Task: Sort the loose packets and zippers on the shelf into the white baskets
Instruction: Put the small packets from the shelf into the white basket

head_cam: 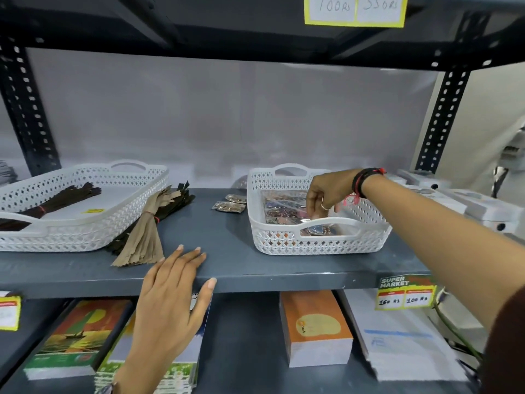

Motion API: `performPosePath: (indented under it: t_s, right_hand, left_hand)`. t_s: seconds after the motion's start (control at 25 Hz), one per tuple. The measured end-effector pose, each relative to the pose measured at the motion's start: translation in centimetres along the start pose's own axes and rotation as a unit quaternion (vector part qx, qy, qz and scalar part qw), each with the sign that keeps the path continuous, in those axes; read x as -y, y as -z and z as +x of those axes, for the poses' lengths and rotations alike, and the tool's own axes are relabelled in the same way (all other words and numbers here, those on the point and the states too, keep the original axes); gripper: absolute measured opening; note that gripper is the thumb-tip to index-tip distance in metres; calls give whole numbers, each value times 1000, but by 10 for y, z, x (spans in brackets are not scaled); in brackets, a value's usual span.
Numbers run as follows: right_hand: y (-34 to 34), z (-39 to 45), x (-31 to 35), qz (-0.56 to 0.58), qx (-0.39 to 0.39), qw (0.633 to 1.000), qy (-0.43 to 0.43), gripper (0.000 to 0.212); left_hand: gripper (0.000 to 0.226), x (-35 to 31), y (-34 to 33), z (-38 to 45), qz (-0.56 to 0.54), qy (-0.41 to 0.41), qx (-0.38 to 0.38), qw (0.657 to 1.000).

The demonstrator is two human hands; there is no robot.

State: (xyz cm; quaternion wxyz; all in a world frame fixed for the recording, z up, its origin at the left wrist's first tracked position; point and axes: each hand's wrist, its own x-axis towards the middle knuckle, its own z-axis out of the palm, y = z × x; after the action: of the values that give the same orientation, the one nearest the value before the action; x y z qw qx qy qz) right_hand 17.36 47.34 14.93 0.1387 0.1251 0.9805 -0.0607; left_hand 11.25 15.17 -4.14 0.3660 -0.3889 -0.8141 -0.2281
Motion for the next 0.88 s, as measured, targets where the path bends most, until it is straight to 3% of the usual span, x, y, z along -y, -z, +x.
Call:
performPosePath:
  t_s: [0.08,0.2,0.24,0.28,0.36,0.4,0.48,0.68,0.88]
  right_hand:
    - [14,2,7,-18,-60,998,4,27]
    - [33,15,32,-11,-215,973,79,17]
    - [36,20,41,-12,-217,972,90,16]
    - [39,23,51,-27,-175,981,85,15]
    - [37,27,62,-87,2,996,22,13]
    - [33,26,63,-113,80,990,-17,20]
    - [25,27,59,-127,157,977,-68,36]
    - [7,39,44,-92,157,982,-46,31]
    - [-5,43,32,36,130,991,22,24]
  left_hand:
    - [48,0,2,0,-3,2,11,1000]
    - [49,2,6,1,-13,1,29,999]
    - [50,2,7,1,-15,1,34,999]
    - [50,3,8,0,-19,2,40,999]
    - [50,2,9,-1,-25,3,50,998]
    - [50,3,10,-1,-28,5,56,998]
    - [50,5,10,1,-35,4,61,998]
    - [49,3,9,1,-42,6,50,998]
    - [48,2,9,1,-41,2,44,998]
